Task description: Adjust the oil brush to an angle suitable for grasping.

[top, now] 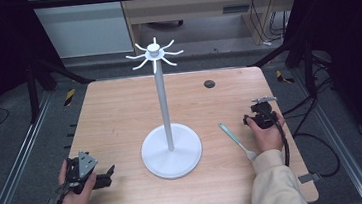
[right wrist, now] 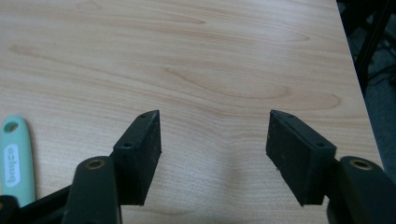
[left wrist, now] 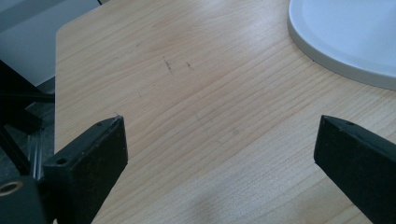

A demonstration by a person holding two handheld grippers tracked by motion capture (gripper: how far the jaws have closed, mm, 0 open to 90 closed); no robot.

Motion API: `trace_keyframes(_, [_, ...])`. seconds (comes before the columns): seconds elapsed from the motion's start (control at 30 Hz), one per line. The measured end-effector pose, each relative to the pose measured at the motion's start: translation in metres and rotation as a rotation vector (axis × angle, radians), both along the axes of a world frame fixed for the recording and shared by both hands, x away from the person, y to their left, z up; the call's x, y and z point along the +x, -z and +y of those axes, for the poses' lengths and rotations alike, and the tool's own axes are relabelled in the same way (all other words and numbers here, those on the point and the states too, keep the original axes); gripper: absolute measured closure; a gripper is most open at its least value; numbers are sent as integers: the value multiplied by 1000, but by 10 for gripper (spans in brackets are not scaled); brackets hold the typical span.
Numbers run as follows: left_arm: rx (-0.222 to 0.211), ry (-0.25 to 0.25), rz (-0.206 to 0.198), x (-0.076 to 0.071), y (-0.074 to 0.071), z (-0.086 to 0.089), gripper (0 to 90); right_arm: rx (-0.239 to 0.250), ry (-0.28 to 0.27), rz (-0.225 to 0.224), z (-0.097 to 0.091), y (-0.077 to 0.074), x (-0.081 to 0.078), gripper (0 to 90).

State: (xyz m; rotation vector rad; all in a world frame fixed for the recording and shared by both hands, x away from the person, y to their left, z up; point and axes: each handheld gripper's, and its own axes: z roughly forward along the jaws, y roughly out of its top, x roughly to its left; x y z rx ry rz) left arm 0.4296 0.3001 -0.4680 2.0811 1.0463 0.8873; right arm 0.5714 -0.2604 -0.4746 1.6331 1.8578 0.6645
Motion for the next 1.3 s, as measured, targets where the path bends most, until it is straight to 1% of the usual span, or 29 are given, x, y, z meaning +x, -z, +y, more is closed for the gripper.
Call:
trace_keyframes(0.03, [-1, 0, -1, 0, 0, 0, 23, -21, -18, -1, 4, 0, 0, 378])
trace_keyframes(0.07, [-2, 2, -1, 0, 0, 0, 23, -26, -26, -1, 6, 0, 0, 387])
trace_keyframes(0.1, [-2, 4, 1, 1, 1, -1, 23, -56, -58, 2, 11, 1, 0, 400])
trace_keyframes(0.17, [-5, 4, 1, 0, 1, -1, 23, -62, -63, 4, 13, 1, 0, 405])
trace_keyframes(0.23, [-6, 4, 1, 0, 0, -1, 23, -74, -70, 21, 18, 2, 2, 407])
trace_keyframes(0.27, [-7, 3, -2, 0, 0, -1, 23, -69, -70, 29, 20, 3, 2, 412])
trace_keyframes(0.33, [-7, 2, 4, 0, 0, 0, 23, -77, -88, 31, 24, 4, 3, 445])
trace_keyframes(0.4, [-9, -1, 1, 0, 0, 1, 23, -65, -104, 20, 27, 2, 3, 495])
trace_keyframes(0.43, [-13, -5, -1, 0, 0, 1, 23, -52, -121, 10, 29, 0, 3, 542])
trace_keyframes(0.47, [-16, -7, 1, 0, 0, 2, 23, -49, -134, 9, 29, -1, 3, 568])
trace_keyframes(0.5, [-18, -10, 1, 0, 1, 3, 23, -49, -134, 9, 29, -1, 3, 568])
trace_keyframes(0.53, [-20, -15, 1, 0, 1, 4, 23, -36, -145, 12, 31, -2, 3, 594])
trace_keyframes(0.6, [-26, -25, 5, -1, 1, 8, 23, -28, -171, 25, 33, -3, 3, 640])
trace_keyframes(0.7, [-39, -48, 2, -2, 1, 13, 23, -13, -200, 21, 33, -4, 3, 713])
trace_keyframes(0.73, [-44, -56, 3, -3, 1, 16, 23, -4, -209, 26, 33, -6, 3, 748])
trace_keyframes(0.77, [-47, -64, 4, -4, 2, 18, 23, 8, -216, 19, 33, -7, 3, 771])
trace_keyframes(0.83, [-60, -82, 8, -5, 3, 22, 23, 27, -230, 14, 33, -8, 3, 810])
trace_keyframes(0.93, [-71, -108, 19, -6, 6, 29, 23, 47, -255, 21, 32, -8, 3, 867])
trace_keyframes(1.0, [-73, -120, 29, -7, 8, 32, 24, 62, -272, 27, 31, -7, 3, 890])
trace_keyframes(1.07, [-77, -135, 37, -8, 10, 34, 24, 73, -308, 50, 34, -4, 3, 900])
trace_keyframes(1.13, [-86, -146, 32, -8, 9, 36, 24, 68, -341, 65, 37, -2, 3, 900])
trace_keyframes(1.2, [-89, -152, 26, -9, 8, 36, 24, 84, -373, 80, 42, 1, 5, 900])
trace_keyframes(1.23, [-92, -155, 25, -10, 8, 36, 24, 90, -378, 87, 44, 1, 5, 900])
trace_keyframes(1.27, [-91, -154, 24, -11, 8, 35, 23, 101, -401, 98, 49, 3, 6, 900])
trace_keyframes(1.3, [-91, -153, 23, -11, 8, 35, 23, 101, -401, 98, 49, 3, 6, 900])
